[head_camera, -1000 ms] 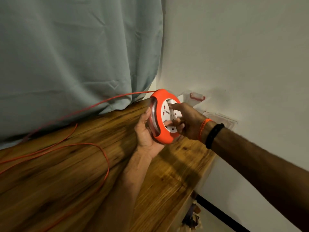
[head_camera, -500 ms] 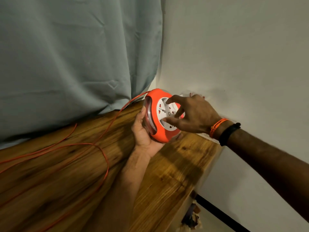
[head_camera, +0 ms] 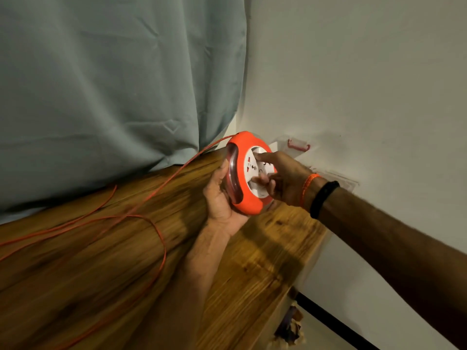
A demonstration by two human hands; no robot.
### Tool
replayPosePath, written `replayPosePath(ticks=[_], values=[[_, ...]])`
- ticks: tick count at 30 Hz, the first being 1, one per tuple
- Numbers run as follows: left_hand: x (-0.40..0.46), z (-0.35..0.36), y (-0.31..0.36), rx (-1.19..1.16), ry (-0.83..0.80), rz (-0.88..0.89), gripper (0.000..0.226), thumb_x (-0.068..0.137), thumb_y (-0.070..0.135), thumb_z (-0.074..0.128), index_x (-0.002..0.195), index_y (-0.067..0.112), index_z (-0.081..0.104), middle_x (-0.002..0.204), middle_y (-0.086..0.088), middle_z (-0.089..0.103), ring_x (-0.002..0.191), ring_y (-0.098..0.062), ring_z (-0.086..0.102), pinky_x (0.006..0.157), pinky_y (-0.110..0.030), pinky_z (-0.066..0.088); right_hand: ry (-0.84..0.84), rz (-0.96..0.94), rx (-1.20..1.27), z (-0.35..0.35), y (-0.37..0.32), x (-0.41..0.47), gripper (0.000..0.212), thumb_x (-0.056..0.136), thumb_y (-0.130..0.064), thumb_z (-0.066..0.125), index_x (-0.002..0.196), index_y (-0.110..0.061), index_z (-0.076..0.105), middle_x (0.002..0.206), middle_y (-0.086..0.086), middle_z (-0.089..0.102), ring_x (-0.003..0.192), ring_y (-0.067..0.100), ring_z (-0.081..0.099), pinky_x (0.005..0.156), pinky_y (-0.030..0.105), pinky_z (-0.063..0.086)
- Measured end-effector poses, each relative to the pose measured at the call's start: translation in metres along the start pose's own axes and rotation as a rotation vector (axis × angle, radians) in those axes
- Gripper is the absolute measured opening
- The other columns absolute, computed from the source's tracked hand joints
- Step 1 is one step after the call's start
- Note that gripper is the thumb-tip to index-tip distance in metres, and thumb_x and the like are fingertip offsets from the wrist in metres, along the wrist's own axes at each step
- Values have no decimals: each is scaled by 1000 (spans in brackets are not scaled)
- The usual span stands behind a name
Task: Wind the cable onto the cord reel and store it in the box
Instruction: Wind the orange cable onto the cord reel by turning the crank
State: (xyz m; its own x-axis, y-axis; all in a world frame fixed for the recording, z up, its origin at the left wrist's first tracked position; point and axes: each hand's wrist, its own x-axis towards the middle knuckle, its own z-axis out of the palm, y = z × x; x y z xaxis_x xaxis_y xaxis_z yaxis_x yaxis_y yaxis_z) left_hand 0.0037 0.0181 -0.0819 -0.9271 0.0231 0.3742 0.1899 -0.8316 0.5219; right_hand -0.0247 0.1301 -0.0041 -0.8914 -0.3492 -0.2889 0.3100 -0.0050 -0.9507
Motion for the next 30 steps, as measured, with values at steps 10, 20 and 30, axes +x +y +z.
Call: replayPosePath(ticks=[10,20,30], values=[[0,-8,3,62,95,-12,100,64,52,81,151,17,45,153,-19,47,141,-41,43,114,-61,34,246,-500,-794,-23,-10,-10,41,89,-50,60,79,-13,72,67,3,77,35,1,58,41,17,48],[2,-17,0,22,36,-68,97,68,53,78,151,16,44,154,-20,44,142,-42,40,116,-64,27,156,-1087,-1455,-30,-4,-2,62,80,-63,62,132,-30,55,88,2,79,97,30,70,90,43,52],[3,-9,-3,12,8,-23,78,67,47,80,136,13,63,138,-17,62,127,-37,58,109,-57,42,232,-444,-561,-3,4,2,41,76,-48,72,95,-11,71,68,7,69,56,24,64,47,25,48]])
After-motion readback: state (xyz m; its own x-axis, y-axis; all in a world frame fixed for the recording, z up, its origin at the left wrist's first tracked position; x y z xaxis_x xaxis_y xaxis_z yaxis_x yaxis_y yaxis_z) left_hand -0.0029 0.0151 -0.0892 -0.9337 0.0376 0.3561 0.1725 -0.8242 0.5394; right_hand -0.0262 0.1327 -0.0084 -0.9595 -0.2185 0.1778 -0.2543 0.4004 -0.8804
